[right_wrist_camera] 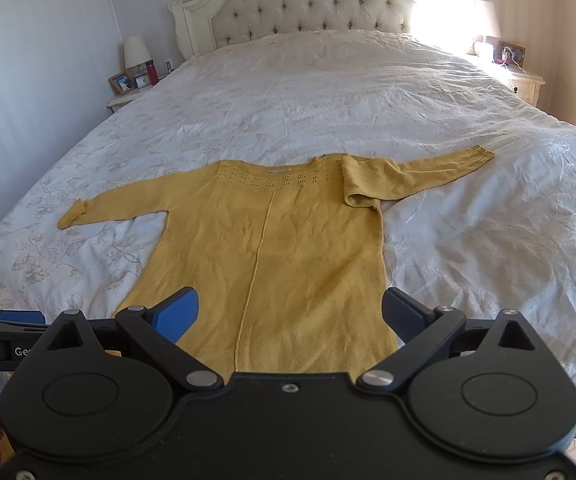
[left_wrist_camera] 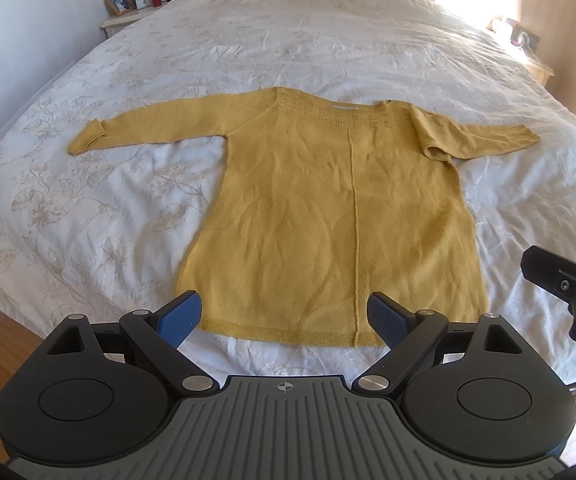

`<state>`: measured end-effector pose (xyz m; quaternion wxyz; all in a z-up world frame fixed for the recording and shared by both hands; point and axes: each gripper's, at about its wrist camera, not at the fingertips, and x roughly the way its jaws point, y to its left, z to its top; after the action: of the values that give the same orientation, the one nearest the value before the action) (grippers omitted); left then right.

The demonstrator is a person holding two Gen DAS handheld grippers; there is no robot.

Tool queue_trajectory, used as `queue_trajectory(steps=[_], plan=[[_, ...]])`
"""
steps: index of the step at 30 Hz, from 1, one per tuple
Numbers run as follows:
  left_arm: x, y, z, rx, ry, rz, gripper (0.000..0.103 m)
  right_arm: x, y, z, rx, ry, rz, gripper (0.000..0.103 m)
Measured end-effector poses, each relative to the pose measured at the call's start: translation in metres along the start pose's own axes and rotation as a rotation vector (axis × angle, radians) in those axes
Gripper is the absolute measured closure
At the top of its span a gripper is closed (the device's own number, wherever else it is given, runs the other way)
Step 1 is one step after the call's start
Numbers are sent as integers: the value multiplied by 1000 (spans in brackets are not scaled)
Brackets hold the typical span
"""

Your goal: Fold small clothes

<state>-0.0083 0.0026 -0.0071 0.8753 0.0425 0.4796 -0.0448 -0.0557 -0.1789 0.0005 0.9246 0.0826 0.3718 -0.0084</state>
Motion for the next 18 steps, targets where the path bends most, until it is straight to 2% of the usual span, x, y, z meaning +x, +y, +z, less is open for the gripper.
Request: queue_trajectory(steps=[18], plan=[[24, 12, 15, -24, 46, 3, 12, 27, 5, 9, 4, 39, 23, 4]])
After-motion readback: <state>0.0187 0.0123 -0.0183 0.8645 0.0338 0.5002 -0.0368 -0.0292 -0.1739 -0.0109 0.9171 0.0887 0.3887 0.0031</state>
